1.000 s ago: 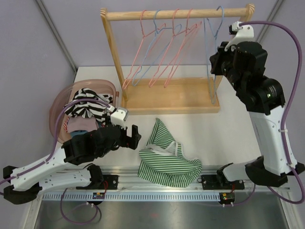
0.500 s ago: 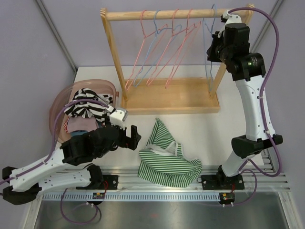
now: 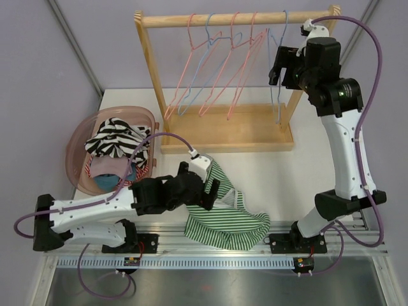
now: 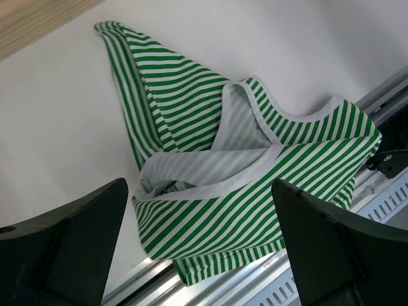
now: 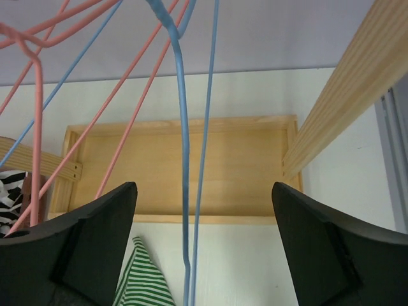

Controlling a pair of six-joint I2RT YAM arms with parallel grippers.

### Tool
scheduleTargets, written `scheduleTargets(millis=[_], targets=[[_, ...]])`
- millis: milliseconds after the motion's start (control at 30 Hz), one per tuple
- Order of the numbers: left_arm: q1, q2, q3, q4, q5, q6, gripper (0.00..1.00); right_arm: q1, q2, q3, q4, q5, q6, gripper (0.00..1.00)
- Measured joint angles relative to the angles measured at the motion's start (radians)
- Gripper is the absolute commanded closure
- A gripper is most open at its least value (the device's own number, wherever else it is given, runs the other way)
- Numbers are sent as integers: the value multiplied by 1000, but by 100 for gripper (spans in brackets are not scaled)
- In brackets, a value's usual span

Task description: Remove the tank top from the hanger

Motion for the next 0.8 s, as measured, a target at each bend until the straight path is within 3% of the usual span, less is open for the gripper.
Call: scheduleTargets(millis=[333,567,633,700,733,800], targets=[[-52,315,-6,167,86,-10,1,0,-389,-245,-2,-35,-14,1],[-85,499,-28,252,137,-38,1,0,-607,-368,1,-164,-8,1],[-97,547,-41,273,147,-52,11,0,-643,-388,6,-219,-5,1],[-106,587,-48,291,138,-53,31,0,-669,-416,19,-265,-2,0],[-111,589,-47,306,136,-56,54,0,-682,-434,27,-287,-1,0],[-112,595,-51,332,134,-71,78,0,-705,-472,34,-325,3,1]])
